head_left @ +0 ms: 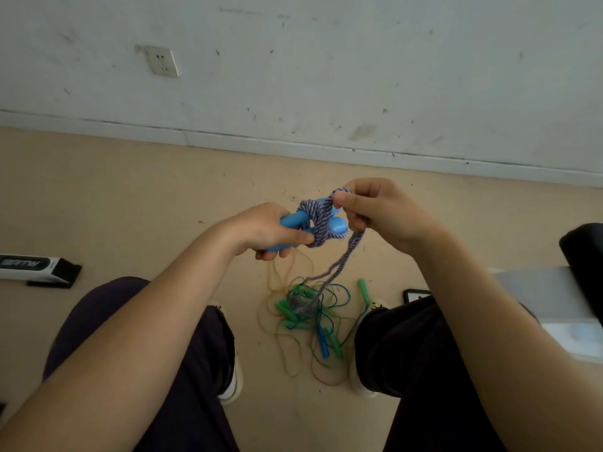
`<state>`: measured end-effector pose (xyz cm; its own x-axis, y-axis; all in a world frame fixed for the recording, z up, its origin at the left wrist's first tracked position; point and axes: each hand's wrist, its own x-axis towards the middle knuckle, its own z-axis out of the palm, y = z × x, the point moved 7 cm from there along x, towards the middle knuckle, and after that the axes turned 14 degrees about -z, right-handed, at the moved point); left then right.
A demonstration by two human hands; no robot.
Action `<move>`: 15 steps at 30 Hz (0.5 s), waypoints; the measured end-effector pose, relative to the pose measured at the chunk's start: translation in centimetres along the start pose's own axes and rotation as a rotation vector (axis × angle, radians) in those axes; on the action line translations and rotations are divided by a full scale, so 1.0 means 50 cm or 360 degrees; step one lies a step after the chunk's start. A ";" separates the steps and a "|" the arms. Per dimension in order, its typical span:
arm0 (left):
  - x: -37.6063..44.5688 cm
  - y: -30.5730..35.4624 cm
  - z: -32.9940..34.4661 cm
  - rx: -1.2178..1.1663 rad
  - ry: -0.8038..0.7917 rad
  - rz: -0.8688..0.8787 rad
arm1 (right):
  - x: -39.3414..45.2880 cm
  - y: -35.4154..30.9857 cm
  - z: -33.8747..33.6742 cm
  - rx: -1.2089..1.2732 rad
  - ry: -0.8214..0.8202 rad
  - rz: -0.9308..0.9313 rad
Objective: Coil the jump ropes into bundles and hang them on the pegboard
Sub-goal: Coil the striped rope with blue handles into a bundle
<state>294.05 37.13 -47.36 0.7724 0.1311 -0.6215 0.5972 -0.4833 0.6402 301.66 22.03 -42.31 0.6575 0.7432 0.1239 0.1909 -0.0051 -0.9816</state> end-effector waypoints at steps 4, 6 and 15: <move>-0.018 0.008 0.038 0.0124 -0.0368 -0.0003 | 0.009 -0.018 -0.010 -0.0400 0.0114 -0.0186; -0.025 0.017 0.059 0.0198 -0.0436 0.0020 | 0.016 -0.016 0.007 -0.0629 0.0067 -0.0251; -0.027 0.029 0.051 0.0247 -0.0227 0.0096 | 0.026 0.005 0.020 -0.0815 0.0014 -0.0211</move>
<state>293.30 34.07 -46.74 0.7608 -0.0208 -0.6487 0.5015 -0.6155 0.6080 301.84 23.67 -42.52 0.6093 0.7539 0.2458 0.6032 -0.2394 -0.7608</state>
